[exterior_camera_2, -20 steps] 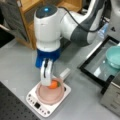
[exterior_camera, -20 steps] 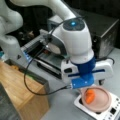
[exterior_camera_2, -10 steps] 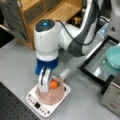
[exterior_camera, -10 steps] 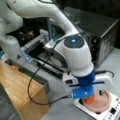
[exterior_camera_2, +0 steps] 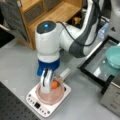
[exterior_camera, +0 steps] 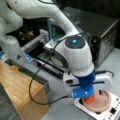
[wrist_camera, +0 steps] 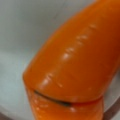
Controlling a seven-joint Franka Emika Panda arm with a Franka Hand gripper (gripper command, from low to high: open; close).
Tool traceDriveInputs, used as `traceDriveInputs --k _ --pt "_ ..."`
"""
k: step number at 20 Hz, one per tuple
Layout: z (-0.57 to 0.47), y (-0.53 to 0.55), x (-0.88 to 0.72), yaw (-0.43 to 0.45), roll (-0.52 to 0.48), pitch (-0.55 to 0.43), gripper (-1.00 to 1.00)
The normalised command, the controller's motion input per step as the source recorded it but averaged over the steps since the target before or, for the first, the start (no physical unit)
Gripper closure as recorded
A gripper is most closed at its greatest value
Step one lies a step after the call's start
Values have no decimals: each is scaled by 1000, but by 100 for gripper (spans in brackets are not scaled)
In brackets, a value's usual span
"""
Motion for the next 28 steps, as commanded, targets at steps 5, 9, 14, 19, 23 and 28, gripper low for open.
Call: traceDriveInputs --k 5,9,14,19,23,28 --pt "-25 119 210 58 -316 84 -100" --pt "26 54 214 74 -301 58 -100" --pt "55 20 205 68 -299 82 -100" --pt "110 35 205 69 -288 100 -100" --pt "225 42 184 49 -262 113 -100" --pt "226 65 166 35 -276 188 -100"
